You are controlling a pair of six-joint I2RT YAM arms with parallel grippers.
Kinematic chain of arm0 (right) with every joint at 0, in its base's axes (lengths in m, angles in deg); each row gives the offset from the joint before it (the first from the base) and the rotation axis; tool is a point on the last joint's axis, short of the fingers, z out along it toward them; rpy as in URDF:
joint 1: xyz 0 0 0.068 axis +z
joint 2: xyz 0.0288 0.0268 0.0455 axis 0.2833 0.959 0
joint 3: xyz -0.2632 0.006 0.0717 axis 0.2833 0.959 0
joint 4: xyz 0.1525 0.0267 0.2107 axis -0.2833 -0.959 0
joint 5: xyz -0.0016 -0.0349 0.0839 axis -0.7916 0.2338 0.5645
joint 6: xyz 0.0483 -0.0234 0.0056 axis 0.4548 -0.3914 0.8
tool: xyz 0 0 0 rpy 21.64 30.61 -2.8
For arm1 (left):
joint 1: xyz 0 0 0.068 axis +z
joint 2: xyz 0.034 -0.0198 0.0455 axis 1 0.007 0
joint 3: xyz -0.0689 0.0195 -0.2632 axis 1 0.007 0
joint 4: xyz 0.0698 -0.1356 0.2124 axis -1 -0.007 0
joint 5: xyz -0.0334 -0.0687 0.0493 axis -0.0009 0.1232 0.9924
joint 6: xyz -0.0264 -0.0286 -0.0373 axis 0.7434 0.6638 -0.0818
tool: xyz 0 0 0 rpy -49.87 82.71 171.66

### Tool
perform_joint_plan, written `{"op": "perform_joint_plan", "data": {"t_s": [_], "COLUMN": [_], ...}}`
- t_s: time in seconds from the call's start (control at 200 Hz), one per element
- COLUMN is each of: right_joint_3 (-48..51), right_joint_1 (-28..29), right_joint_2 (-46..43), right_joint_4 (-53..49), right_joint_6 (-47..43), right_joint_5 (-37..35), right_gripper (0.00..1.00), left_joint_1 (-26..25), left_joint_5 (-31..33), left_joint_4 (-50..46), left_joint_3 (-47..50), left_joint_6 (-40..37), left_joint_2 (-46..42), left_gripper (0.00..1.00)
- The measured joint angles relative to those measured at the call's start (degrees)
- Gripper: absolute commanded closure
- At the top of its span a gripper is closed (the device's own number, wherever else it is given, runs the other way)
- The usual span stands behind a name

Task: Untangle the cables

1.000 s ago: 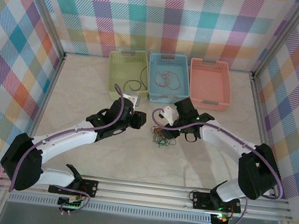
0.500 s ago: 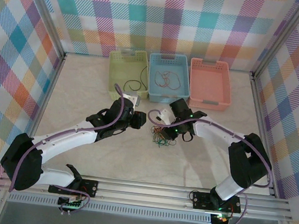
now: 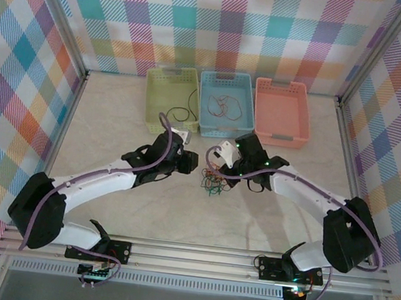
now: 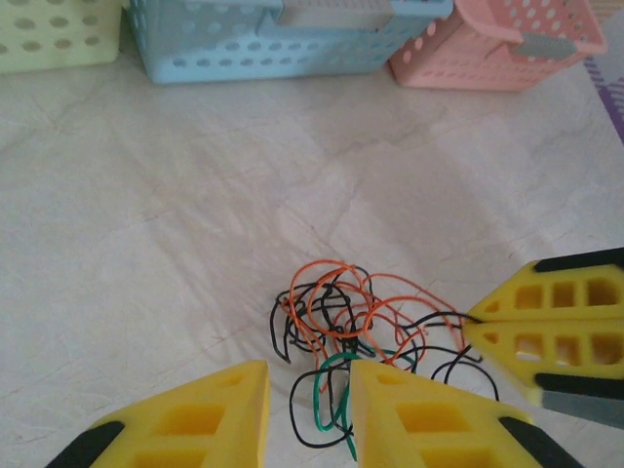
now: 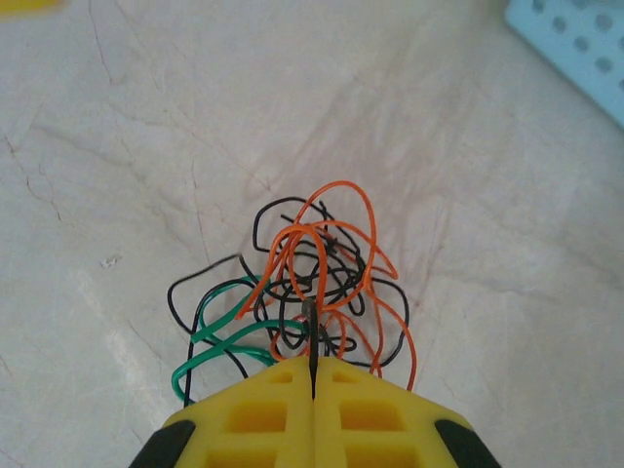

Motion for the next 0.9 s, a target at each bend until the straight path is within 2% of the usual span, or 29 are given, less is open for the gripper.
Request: {"op": "perform_joint_plan", "data": {"t_s": [0.255, 0.455, 0.7, 0.9], "right_joint_3": [4.1, 4.8, 5.7, 5.7], "right_joint_1": [-0.6, -1.9, -3.8, -4.5], "right_joint_2": [-3.7, -3.7, -4.1, -4.0], "right_joint_4": [5.9, 8.5, 10.8, 11.4], "right_joint_6": [1.8, 2.8, 4.5, 5.6], "right_joint_5": [-0.8, 2.1, 7.3, 11.3], "right_gripper": [1.0, 1.0, 1.0, 1.0], "left_joint_1": [0.0, 0.0, 0.0, 0.0], "left_joint_5": [-6.9, -12.1, -14.3, -14.9], "left_joint_4": [0.7, 0.9, 1.9, 2.5], "left_joint_3": [-3.0, -3.3, -4.5, -4.8], "left_joint_6": [0.0, -0.5, -0.6, -0.7], "left_joint_2": [6.8, 9.3, 10.9, 11.7], "left_gripper": [0.6, 0.43, 0.44, 0.5]}}
